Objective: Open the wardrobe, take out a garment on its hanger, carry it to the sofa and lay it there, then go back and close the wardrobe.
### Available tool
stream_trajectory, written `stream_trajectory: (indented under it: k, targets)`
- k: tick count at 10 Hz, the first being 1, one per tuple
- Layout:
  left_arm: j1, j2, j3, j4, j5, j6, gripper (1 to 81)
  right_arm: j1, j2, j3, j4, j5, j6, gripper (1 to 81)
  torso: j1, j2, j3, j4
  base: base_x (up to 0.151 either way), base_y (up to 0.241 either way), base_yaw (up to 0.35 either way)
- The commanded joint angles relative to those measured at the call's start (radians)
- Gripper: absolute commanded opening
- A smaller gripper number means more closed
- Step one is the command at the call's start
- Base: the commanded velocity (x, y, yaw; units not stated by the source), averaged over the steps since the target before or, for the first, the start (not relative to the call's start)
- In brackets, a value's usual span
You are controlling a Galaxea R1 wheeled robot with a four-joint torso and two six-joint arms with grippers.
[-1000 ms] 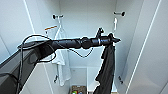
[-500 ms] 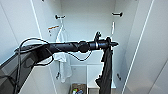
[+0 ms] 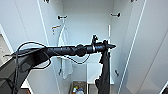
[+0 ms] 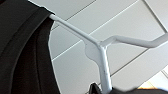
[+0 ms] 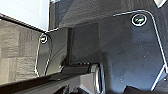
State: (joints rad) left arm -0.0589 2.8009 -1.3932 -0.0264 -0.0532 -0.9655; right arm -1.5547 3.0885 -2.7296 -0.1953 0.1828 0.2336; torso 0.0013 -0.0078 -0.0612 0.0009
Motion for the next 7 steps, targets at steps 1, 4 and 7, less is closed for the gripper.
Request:
stream_trajectory:
  k: [1, 4, 7]
  targets:
    - [-0.14, -0.03, 0.043, 0.039, -0.065, 0.013, 1.0, 0.046, 0.011, 0.007, -0.003, -0.04, -0.004, 81.1, 0.0, 0.0, 0.0, 0.0, -0.115, 0.0, 0.0]
    - [-0.094, -0.061, 0.077, 0.054, -0.086, 0.013, 1.0, 0.046, 0.009, 0.008, -0.003, -0.04, -0.004, 81.1, 0.0, 0.0, 0.0, 0.0, -0.116, 0.0, 0.0]
    - [-0.077, -0.082, 0.1, 0.062, -0.093, 0.014, 1.0, 0.047, 0.009, 0.01, -0.003, -0.04, -0.004, 81.1, 0.001, 0.0, 0.0, 0.0, -0.116, 0.0, 0.0]
